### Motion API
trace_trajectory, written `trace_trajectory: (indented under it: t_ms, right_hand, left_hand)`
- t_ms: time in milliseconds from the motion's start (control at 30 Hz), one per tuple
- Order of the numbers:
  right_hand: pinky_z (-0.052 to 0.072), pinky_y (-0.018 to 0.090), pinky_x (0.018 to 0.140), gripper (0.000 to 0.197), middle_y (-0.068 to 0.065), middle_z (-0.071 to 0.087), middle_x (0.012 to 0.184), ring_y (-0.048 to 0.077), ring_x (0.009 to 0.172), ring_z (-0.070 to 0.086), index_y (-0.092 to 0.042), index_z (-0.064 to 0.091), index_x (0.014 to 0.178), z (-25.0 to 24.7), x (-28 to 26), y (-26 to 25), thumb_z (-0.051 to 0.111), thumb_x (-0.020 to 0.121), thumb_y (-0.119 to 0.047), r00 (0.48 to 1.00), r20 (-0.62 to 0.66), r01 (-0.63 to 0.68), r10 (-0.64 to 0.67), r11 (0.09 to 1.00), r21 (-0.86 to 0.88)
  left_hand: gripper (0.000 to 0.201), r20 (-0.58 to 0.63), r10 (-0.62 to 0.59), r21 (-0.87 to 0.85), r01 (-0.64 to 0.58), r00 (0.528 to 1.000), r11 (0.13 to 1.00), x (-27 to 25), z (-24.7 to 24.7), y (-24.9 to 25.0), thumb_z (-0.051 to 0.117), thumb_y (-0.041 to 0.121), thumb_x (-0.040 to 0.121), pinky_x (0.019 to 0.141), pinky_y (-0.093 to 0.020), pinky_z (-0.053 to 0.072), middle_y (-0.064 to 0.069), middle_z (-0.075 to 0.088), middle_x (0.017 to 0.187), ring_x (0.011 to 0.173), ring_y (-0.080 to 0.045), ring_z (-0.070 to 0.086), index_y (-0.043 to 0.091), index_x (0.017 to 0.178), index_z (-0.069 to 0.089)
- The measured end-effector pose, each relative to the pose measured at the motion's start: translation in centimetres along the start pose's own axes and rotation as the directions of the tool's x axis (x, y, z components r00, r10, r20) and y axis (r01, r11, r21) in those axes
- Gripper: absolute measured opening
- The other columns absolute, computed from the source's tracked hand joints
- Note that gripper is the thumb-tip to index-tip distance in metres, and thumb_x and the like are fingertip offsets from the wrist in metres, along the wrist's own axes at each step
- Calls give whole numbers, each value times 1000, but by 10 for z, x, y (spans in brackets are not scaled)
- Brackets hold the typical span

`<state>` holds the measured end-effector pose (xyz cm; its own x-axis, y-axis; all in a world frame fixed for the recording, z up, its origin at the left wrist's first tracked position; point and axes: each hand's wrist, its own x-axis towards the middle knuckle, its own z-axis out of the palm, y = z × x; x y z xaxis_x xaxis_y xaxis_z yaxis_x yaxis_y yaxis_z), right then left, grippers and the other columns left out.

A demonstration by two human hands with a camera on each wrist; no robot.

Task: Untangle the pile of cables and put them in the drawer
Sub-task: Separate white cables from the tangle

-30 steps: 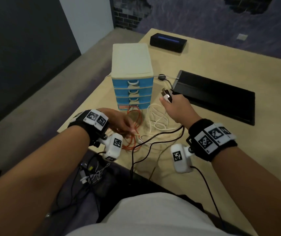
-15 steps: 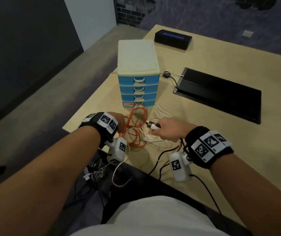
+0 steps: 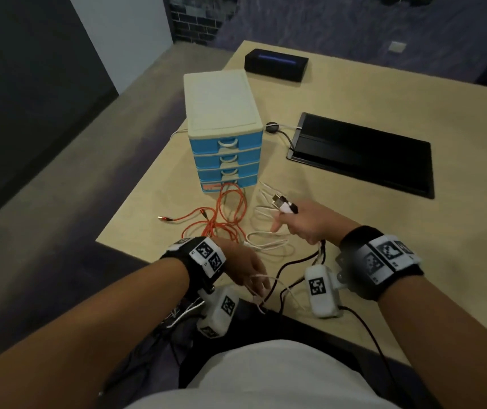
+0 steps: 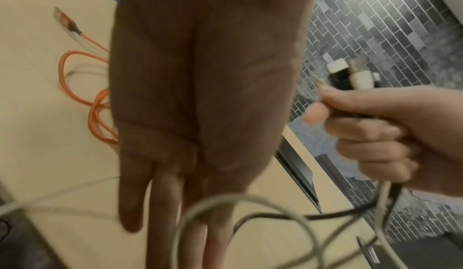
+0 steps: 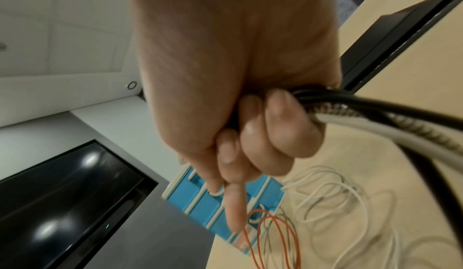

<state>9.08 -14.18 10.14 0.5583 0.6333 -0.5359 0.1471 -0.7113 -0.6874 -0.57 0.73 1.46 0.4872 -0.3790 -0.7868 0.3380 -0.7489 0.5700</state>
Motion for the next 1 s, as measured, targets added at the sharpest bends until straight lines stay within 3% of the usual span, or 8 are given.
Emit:
trace_trajectory:
  t_ms: [67, 133, 267, 433, 567, 733, 867, 1000]
  right_hand:
    - [27, 19, 36, 36, 0, 41, 61, 13, 43, 30, -8, 73, 89, -4, -2, 3, 48, 101, -31, 997, -83, 7, -3, 999, 54]
    - [30, 21, 39, 39, 1, 43, 62, 13, 45, 32, -6, 71, 89, -7, -7, 8, 45, 102, -31, 988, -152, 23, -7, 995, 102]
    - [32, 22, 41, 38, 1, 44, 63, 13, 46, 34, -10, 66, 80, -1, -21, 20, 44, 102, -32, 960, -279, 47, 13, 977, 206]
    - [33, 22, 43, 39, -1, 43, 61, 12, 46, 35, -14, 62, 75, 10, -40, 37, 44, 102, -35, 934, -351, 39, 67, 958, 285]
    - [34, 23, 43, 37, -3, 44, 59, 8, 43, 36, -15, 63, 76, 15, -54, 42, 45, 102, -34, 909, -414, 78, 56, 951, 299]
    - [31, 21, 41, 32, -5, 40, 57, 7, 42, 32, -14, 63, 80, 20, -62, 46, 48, 101, -32, 855, -516, 167, 47, 918, 360]
    - [30, 18, 43, 28, -1, 42, 59, 6, 43, 33, -16, 64, 83, 23, -55, 43, 49, 101, -31, 795, -605, 227, 45, 903, 365]
    - [39, 23, 53, 25, -5, 57, 69, 9, 54, 46, -14, 67, 98, 27, -39, 32, 48, 102, -29, 684, -729, 302, -26, 920, 251]
  left_hand:
    - [25, -131, -20, -51, 14, 991, 999, 2, -17, -1, 46, 17, 99, 63, -17, 46, -12, 71, 110, 73, -3, 66, 4, 109, 65]
    - [19, -311, -18, 53, 36, 950, 998, 2, -39, -2, 50, 13, 97, 61, -20, 46, -18, 70, 104, 67, -12, 67, 3, 101, 66]
    - [19, -542, 93, 407, 164, 835, 899, 12, -68, -8, 60, 12, 89, 82, -34, 47, -15, 69, 108, 100, -32, 63, 3, 103, 70]
    - [19, -422, 103, 562, 171, 901, 809, 40, -60, -4, 68, 20, 82, 80, -33, 51, -9, 68, 105, 98, -28, 63, 11, 99, 68]
    - [15, -398, 122, 666, 195, 909, 720, 63, -45, -12, 67, 26, 81, 72, -30, 48, -10, 65, 97, 88, -31, 63, 14, 88, 62]
    - [22, -375, 125, 721, 204, 919, 662, 60, -49, -1, 54, 15, 91, 82, -34, 46, -14, 60, 118, 108, -33, 59, 10, 111, 61]
    - [35, -451, 274, 680, 128, 849, 722, 31, -66, 19, 46, 8, 94, 93, -35, 43, -13, 54, 129, 117, -32, 54, 13, 126, 58]
    - [33, -573, 431, 579, -28, 697, 815, -11, -86, 47, 54, 11, 92, 87, -35, 46, -12, 53, 114, 100, -27, 57, 9, 124, 59]
